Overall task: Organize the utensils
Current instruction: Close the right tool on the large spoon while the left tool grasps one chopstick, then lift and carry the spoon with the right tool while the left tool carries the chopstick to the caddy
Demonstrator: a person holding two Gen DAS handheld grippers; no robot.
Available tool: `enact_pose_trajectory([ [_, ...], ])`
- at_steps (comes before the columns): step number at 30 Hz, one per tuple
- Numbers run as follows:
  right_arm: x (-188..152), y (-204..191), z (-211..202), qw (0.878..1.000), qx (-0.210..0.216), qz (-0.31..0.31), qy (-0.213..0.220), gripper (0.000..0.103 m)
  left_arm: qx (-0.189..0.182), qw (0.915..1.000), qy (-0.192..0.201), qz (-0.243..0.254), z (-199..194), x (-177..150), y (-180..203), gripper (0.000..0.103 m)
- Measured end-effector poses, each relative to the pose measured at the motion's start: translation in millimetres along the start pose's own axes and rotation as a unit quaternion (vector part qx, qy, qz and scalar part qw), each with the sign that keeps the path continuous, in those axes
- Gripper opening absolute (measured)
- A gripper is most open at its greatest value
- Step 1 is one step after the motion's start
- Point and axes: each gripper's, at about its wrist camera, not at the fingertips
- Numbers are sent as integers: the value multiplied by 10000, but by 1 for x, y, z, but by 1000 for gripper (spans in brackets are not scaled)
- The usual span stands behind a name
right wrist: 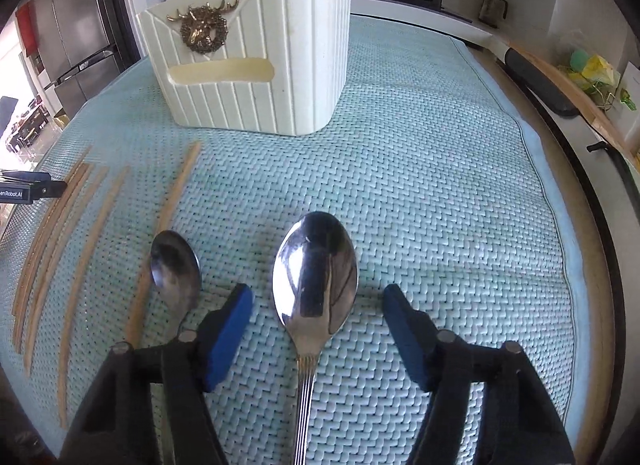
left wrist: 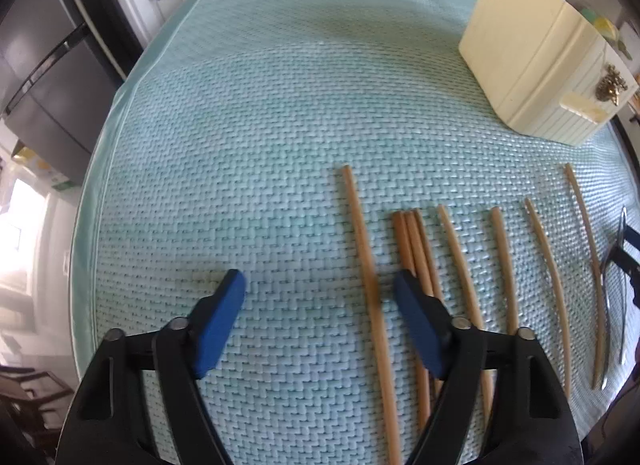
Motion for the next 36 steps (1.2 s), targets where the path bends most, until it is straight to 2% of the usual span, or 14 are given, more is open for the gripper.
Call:
enact_pose_trajectory([
  [2, 6, 1, 1, 10000, -18, 18, 0, 44, 50, 10000, -43, 71, -2, 6, 9, 62],
  [4, 10, 1, 2, 10000, 16, 45, -4, 42, -25, 9999, -29, 164, -2, 14, 14, 43],
  [5, 12, 1, 3, 10000, 38, 48, -5, 42, -63, 9998, -21, 163, -4, 16, 22, 40],
  [7, 18, 2, 6, 10000, 78, 35, 7, 42, -153, 9998, 24, 153, -3, 28, 24, 19],
  [9, 23, 5, 8, 9998, 181, 77, 28, 42, -180, 9997, 65, 126, 0, 37, 25, 7],
  [14, 30, 13, -5, 9987, 403, 240, 175, 42, -229, 9993, 280, -54, -2, 48, 17, 4],
  [17, 30, 14, -24, 9979, 473, 252, 355, 42, -391, 9973, 563, -267, -21, 30, 4, 4],
  [22, 25, 12, -59, 9947, 709, 250, 700, 42, -499, 9918, 1132, -305, -69, 17, 0, 4],
  [25, 17, 7, -80, 9924, 782, 169, 940, 42, -548, 9872, 1473, -271, -95, -1, -2, 4],
  [26, 13, 4, -87, 9917, 786, 142, 1010, 42, -573, 9853, 1588, -269, -106, -20, 5, 4],
  [28, 12, 3, -97, 9903, 796, 98, 1134, 42, -648, 9816, 1776, -273, -120, -35, 13, 4],
  [30, 7, 0, -107, 9891, 807, 57, 1228, 42, -704, 9784, 1922, -284, -131, -43, 17, 4],
  [31, 6, -2, -112, 9885, 821, 48, 1265, 42, -738, 9768, 1989, -287, -135, -62, 17, 4],
  [36, 3, -8, -129, 9852, 842, -23, 1494, 42, -762, 9715, 2232, -245, -159, -84, 28, 4],
])
Point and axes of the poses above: each gripper's, at about its wrist camera, not at the fingertips, and z roughly the way its jaws point, y to its right, x to its top, and after that the axes turned 6 degrees about z, right-handed
